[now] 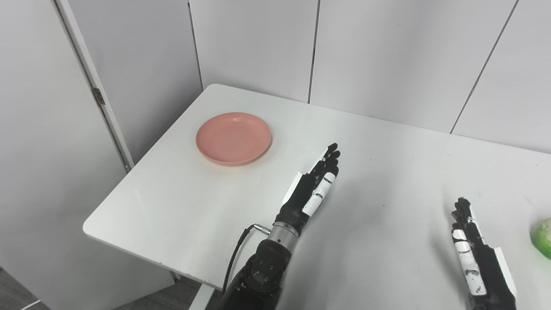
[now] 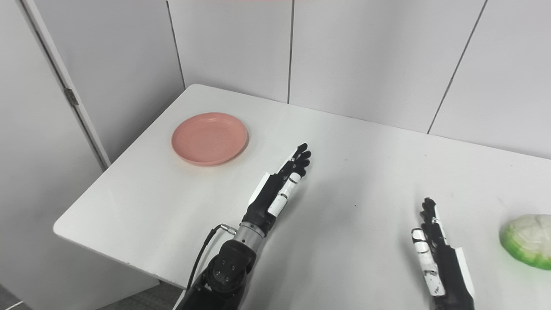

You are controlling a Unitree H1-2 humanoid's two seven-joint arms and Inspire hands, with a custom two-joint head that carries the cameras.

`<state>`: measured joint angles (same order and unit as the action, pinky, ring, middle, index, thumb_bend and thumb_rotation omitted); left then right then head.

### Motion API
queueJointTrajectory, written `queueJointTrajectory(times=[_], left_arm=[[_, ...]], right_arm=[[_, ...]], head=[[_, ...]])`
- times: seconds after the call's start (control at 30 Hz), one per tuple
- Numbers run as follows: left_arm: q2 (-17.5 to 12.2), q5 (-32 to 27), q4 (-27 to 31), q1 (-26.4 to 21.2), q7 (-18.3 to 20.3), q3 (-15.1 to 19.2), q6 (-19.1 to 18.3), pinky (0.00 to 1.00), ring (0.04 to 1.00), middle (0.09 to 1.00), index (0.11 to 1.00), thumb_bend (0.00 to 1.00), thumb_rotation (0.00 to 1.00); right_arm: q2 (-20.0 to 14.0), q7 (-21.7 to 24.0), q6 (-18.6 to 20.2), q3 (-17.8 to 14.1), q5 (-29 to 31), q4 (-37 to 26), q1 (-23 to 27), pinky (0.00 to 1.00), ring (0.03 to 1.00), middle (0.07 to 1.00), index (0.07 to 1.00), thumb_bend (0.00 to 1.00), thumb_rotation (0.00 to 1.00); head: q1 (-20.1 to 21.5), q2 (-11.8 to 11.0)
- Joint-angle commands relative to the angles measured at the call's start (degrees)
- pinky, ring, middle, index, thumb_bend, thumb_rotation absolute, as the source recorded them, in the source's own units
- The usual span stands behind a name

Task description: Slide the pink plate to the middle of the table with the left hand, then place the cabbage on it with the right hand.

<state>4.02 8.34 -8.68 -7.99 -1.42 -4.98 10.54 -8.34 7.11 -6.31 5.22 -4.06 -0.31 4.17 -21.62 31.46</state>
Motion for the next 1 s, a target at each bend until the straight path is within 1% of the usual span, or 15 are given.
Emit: queueJointTrajectory(times=[0.0,0.13,0.23,0.33,0.37,0.47,0.53,0.6,0.73,0.83,0.97], left_arm=[[-0.6,-1.4,-1.2,4.8,0.8,0.0,-1.3,0.95,0.96,0.97,0.96,0.42,1.0],[-0.6,-2.2,2.5,5.2,1.2,0.1,-3.4,0.95,0.96,0.97,0.961,0.42,1.0],[-1.1,-1.8,5.5,5.1,1.3,-0.1,-4.5,0.95,0.958,0.971,0.964,0.39,1.0],[-1.6,-2.5,8.8,4.5,1.5,0.3,-6.8,0.94,0.953,0.967,0.966,0.4,1.0],[-1.7,-3.0,9.9,4.4,1.7,0.5,-7.5,0.94,0.956,0.968,0.967,0.38,1.0],[-1.8,-4.1,12.0,4.0,1.9,1.0,-8.2,0.95,0.96,0.969,0.967,0.36,1.0],[-1.9,-4.3,12.9,3.5,1.6,1.5,-7.5,0.94,0.952,0.961,0.96,0.38,1.0],[-2.1,-4.7,14.5,3.0,1.7,1.9,-8.1,0.94,0.948,0.957,0.96,0.42,1.0],[-2.7,-3.9,18.2,2.3,1.5,2.4,-9.3,0.93,0.941,0.952,0.955,0.45,1.0],[-3.2,-2.9,20.9,1.2,1.2,2.8,-10.6,0.93,0.942,0.952,0.952,0.47,1.0],[-3.9,-4.0,24.3,-0.2,1.5,4.3,-13.0,0.95,0.942,0.955,0.956,0.49,1.0]], right_arm=[[0.3,-0.1,-1.3,0.1,-0.1,0.4,-0.7,1.0,1.0,1.0,1.0,0.2,1.0],[0.5,-0.2,-1.3,0.2,-0.4,0.2,-0.8,1.0,1.0,1.0,1.0,0.21,1.0],[0.6,-0.5,-1.4,0.2,-1.3,0.1,-0.9,0.99,1.0,1.0,1.0,0.23,1.0],[0.7,-0.5,-1.9,0.3,-1.6,0.9,-0.5,0.99,1.0,1.0,1.0,0.22,1.0],[0.7,-0.5,-2.1,0.3,-1.6,1.1,-0.4,0.99,1.0,1.0,1.0,0.22,1.0],[0.9,-0.5,-2.1,0.2,-1.6,1.4,-0.4,0.99,1.0,1.0,1.0,0.23,1.0],[0.9,-0.4,-2.1,0.2,-1.5,1.3,-0.5,0.99,1.0,1.0,1.0,0.22,1.0],[1.0,-0.5,-1.7,0.2,-1.7,1.0,-0.4,0.99,1.0,1.0,1.0,0.21,1.0],[0.9,-0.6,-1.5,0.2,-2.0,1.0,-0.4,0.98,1.0,1.0,1.0,0.21,1.0],[0.9,-0.6,-1.3,0.2,-2.2,1.1,-0.3,0.98,0.999,1.0,1.0,0.22,1.0],[1.1,-0.6,-1.8,0.2,-2.0,1.3,-0.1,0.98,1.0,1.0,1.0,0.21,1.0]], head=[[-0.1,0.0],[-0.3,0.1],[-0.4,0.0],[-0.4,-0.1],[-0.4,-0.2],[-0.8,-0.4],[-0.8,-0.5],[-0.8,-0.5],[-0.9,-0.5],[-0.9,-0.5],[-0.9,-0.5]])
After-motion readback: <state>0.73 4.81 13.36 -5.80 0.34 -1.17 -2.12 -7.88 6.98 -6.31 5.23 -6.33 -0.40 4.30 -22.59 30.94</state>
